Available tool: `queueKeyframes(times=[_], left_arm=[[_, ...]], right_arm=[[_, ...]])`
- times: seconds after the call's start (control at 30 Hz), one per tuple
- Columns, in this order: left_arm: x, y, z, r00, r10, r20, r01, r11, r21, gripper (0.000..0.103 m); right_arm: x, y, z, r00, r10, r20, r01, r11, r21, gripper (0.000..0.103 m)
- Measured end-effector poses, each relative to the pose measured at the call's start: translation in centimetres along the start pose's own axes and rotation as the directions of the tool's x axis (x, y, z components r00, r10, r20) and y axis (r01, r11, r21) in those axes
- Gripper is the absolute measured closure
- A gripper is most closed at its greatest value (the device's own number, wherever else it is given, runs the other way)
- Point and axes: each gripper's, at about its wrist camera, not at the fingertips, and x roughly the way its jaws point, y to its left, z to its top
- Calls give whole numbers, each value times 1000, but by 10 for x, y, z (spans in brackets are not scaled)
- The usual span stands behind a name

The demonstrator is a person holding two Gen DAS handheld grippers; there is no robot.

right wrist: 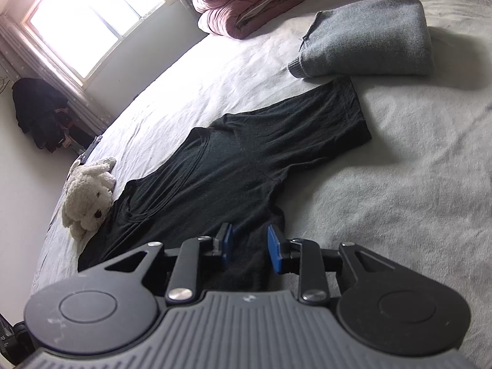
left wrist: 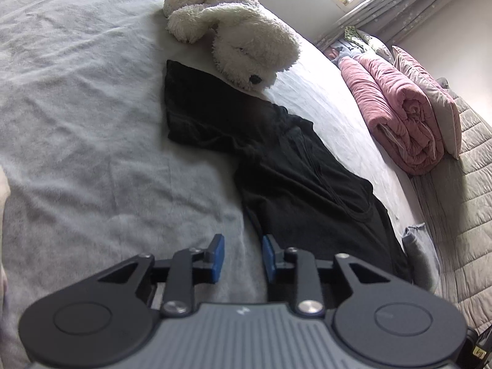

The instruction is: Fold clothes

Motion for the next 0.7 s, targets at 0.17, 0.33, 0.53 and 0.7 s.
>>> queueKeyframes(times=[0.17,0.33,0.53,0.7], left_arm=[[-16,-5,-17,999,-37,-25,38,999,2,75],[-25,1,-32,997,-61,-41,62,998,30,75],[-36,18,-34,998,-52,-36,54,997,51,75],[-40,28,-31,995,-89,-39,90,996,13,79]], right_arm=[[-9,25,-15,998,48,-33,-50,997,-53,71],[-8,65,-40,991,91,-100,-106,982,-155,71],[3,118,-77,973,130,-191,-180,944,-275,71],[16,158,-104,958,147,-248,-231,906,-354,71]])
